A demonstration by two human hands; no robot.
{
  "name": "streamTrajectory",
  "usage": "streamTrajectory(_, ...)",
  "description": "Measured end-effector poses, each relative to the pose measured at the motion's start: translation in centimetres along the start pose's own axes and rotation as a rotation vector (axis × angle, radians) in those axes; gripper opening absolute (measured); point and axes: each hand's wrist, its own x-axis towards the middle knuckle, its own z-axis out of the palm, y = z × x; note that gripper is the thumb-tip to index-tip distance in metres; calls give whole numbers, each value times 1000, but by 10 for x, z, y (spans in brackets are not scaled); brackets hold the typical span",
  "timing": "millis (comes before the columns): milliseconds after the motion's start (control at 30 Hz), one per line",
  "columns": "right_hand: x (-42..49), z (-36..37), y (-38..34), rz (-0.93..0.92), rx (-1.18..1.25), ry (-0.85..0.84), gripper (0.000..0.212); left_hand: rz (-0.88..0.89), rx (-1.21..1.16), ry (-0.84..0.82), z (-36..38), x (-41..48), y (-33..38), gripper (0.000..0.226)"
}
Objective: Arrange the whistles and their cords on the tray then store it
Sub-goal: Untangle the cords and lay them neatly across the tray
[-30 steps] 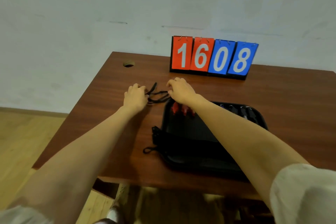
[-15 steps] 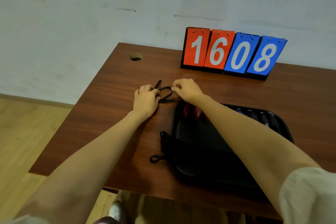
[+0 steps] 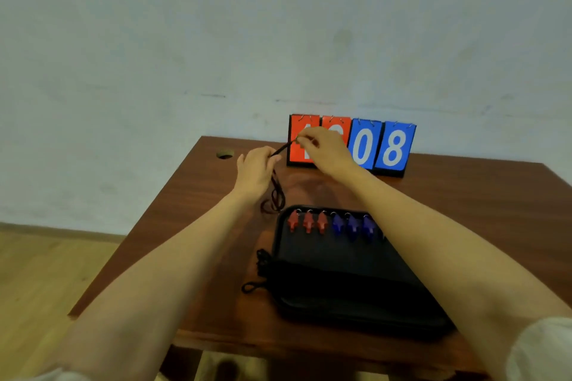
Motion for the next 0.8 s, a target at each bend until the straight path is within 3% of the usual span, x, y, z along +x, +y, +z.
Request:
streamTrajectory(167,-4,-70,-19,36,-26,255,23,70,-17,96,-47,0,41,26)
streamTrajectory(400,-32,-161,-34,88,-198,451,25,178,77,107,-79,-4,94,32)
streamTrajectory(667,-95,-213,6,282,-229,493,28,229,323,-60,-66,-32,97,44)
streamTrajectory(800,-131,-218,37,396,-280,440,29,194,392,-130,-53,-46,88,35)
